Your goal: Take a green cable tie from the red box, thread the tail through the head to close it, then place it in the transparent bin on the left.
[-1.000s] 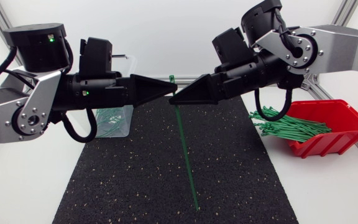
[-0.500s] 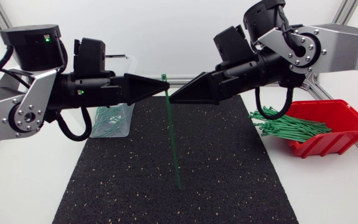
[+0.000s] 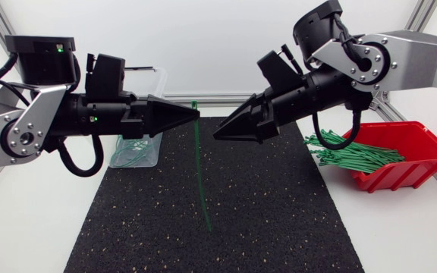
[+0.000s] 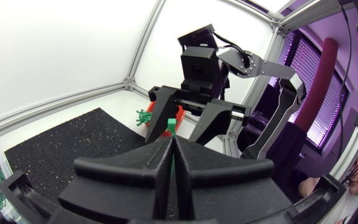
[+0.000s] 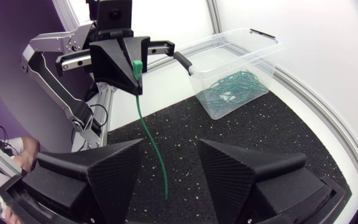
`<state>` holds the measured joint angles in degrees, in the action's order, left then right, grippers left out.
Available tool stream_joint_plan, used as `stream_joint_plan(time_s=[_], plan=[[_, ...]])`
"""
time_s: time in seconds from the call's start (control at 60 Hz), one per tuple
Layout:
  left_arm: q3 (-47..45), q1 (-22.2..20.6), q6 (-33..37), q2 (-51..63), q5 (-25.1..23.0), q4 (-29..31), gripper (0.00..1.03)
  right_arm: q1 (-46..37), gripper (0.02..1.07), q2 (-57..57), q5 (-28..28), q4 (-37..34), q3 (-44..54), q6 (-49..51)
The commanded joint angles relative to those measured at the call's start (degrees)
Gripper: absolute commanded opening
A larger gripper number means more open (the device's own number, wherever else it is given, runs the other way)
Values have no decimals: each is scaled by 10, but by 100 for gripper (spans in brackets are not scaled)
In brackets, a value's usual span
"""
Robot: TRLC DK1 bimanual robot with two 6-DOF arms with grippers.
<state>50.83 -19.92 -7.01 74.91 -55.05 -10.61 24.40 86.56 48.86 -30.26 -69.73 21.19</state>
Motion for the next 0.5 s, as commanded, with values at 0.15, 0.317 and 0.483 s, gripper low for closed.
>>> stream_joint_plan(time_s=[0.15,0.317,0.483], plan=[[24,13,39,-6,-6,20,4,18,71,-28,-76,-9,50,69],[38,27,39,-4,-23,39,3,27,71,-43,-146,-4,72,106],[50,42,38,-3,-25,72,4,42,71,-56,-237,4,92,154]])
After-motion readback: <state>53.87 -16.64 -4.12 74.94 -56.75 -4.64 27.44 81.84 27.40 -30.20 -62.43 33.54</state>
